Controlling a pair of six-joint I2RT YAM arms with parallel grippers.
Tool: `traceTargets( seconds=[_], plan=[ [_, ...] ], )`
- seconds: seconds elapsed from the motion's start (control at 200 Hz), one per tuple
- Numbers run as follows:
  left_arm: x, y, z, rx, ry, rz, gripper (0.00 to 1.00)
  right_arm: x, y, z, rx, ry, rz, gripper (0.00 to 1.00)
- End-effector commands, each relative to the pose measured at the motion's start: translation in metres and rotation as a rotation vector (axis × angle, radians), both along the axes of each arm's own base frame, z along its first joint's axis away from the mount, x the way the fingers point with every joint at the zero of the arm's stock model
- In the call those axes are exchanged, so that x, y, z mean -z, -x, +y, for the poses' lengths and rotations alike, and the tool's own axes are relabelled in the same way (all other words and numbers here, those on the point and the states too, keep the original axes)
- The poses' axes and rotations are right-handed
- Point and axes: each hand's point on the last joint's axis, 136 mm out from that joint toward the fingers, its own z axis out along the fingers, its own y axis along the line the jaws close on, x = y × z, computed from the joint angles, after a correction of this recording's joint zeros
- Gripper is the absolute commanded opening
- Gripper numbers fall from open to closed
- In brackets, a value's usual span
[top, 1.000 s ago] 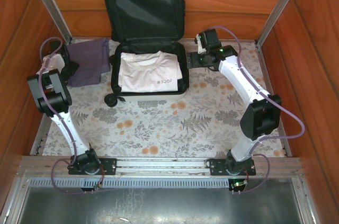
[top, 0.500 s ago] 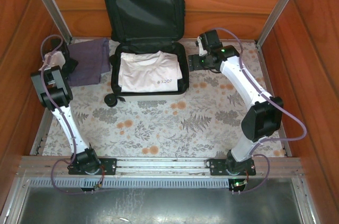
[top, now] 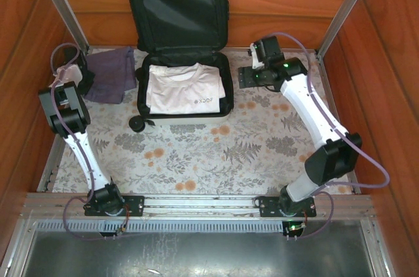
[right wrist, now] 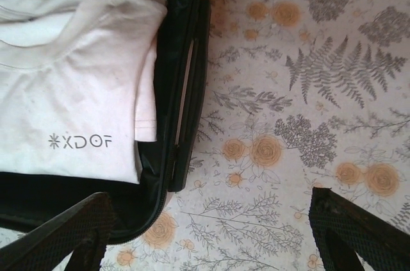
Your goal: Pack the luggage
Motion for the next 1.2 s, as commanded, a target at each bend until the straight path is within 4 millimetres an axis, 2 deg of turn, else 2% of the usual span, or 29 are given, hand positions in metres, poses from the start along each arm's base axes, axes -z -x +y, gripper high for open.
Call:
traceTargets(
  seconds=[0.0, 0.15, 0.3, 0.44, 0.62, 0.735, 0.835, 1.0, 1.199],
  plan=[
    [0.019, 0.074, -0.003, -0.045, -0.027, 0.218, 0.00, -0.011, 0.011, -0.007, 0.016, -0.012, -0.021, 0.85],
    [-0.006, 0.132, -0.010, -0.028, -0.099, 0.269, 0.00, -0.016, 0.020, 0.001, -0.018, -0.078, -0.030, 0.84],
    [-0.028, 0.190, -0.029, -0.008, -0.121, 0.268, 0.00, -0.013, 0.028, 0.015, -0.075, -0.144, -0.013, 0.83],
    [-0.051, 0.234, -0.052, 0.033, -0.112, 0.232, 0.00, -0.011, 0.036, 0.035, -0.154, -0.237, 0.014, 0.83],
    [-0.090, 0.283, -0.068, 0.078, -0.136, 0.242, 0.00, -0.011, 0.051, 0.067, -0.259, -0.311, 0.054, 0.82],
    [-0.111, 0.306, -0.077, 0.102, -0.136, 0.240, 0.00, -0.010, 0.060, 0.087, -0.328, -0.305, 0.070, 0.83],
    [-0.121, 0.322, -0.086, 0.127, -0.122, 0.256, 0.00, -0.009, 0.069, 0.104, -0.379, -0.300, 0.082, 0.83],
    [-0.128, 0.336, -0.107, 0.178, -0.045, 0.237, 0.00, -0.003, 0.079, 0.130, -0.454, -0.304, 0.100, 0.83],
    [-0.126, 0.346, -0.147, 0.272, 0.114, 0.184, 0.00, 0.013, 0.088, 0.156, -0.532, -0.300, 0.126, 0.83]
  ],
)
